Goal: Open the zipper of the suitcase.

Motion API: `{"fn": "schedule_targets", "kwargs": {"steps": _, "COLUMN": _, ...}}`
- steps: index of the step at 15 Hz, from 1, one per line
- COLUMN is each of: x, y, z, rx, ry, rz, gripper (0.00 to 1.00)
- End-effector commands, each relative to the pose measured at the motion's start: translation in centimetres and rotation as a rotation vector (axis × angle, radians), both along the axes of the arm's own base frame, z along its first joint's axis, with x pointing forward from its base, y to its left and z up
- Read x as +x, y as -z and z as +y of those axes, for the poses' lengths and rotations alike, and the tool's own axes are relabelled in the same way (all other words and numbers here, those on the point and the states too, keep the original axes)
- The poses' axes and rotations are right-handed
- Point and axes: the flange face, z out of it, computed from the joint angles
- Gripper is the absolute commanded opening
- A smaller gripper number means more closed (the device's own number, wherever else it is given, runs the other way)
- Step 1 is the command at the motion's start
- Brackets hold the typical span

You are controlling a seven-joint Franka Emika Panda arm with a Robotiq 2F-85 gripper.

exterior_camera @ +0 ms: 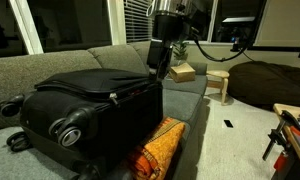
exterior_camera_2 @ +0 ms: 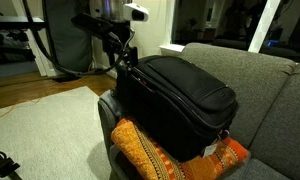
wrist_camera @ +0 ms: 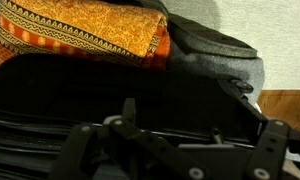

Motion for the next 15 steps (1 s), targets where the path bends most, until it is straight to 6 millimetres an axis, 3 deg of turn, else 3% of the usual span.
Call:
{"fn": "schedule_targets", "kwargs": {"steps": 1, "x": 2.1, "y": 0.7, "z": 1.0, "rx": 0.014, "ry": 0.044, "rz": -0.029, "gripper": 1.0}}
{"fn": "schedule_targets", "kwargs": {"steps": 9, "x": 3.4, "y": 2.5, "z": 5.1, "rx": 0.039, "ry": 0.121, "rz": -0.036, "gripper": 1.0}}
{"fn": "schedule_targets", "kwargs": {"steps": 15, "x": 4.3, "y": 2.6, "z": 7.4, "rx": 0.054, "ry": 0.123, "rz": -0.035, "gripper": 1.0}}
